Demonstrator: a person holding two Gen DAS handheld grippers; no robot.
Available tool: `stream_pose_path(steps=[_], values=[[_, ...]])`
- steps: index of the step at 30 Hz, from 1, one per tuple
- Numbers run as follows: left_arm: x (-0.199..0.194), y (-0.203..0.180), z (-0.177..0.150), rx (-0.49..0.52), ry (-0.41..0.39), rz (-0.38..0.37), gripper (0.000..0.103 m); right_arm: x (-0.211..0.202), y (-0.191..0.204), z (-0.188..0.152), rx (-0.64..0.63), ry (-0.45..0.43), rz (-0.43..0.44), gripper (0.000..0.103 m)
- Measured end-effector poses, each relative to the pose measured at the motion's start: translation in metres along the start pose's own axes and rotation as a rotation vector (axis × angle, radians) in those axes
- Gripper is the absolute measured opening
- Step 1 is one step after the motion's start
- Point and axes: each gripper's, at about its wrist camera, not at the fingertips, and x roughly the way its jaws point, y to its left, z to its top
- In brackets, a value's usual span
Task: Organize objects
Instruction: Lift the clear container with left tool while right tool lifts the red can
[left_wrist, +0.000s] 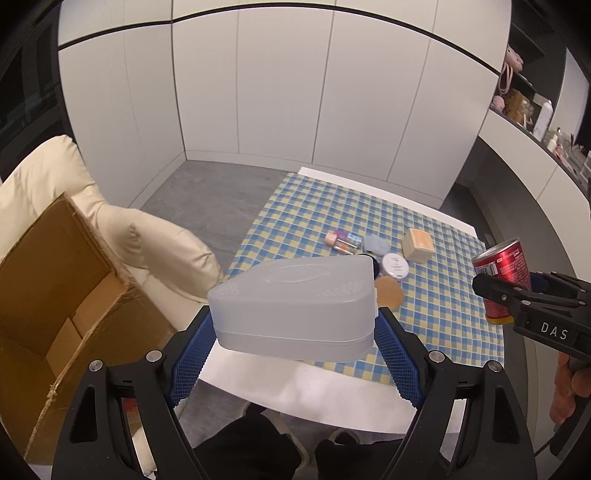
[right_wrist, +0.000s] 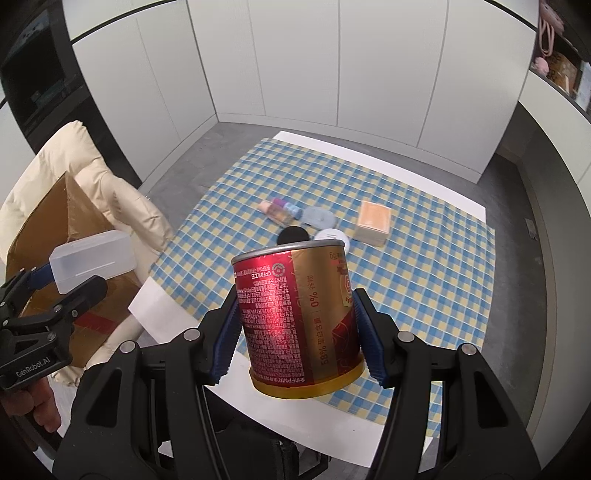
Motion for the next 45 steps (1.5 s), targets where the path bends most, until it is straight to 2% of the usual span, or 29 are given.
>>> stream_pose_path(steps=[45], values=[[-0.050, 0.124, -0.024, -0.197, -0.093, 0.138, 0.085, 0.016, 0.143, 0.025, -0.173, -0.025, 0.110, 0.060]])
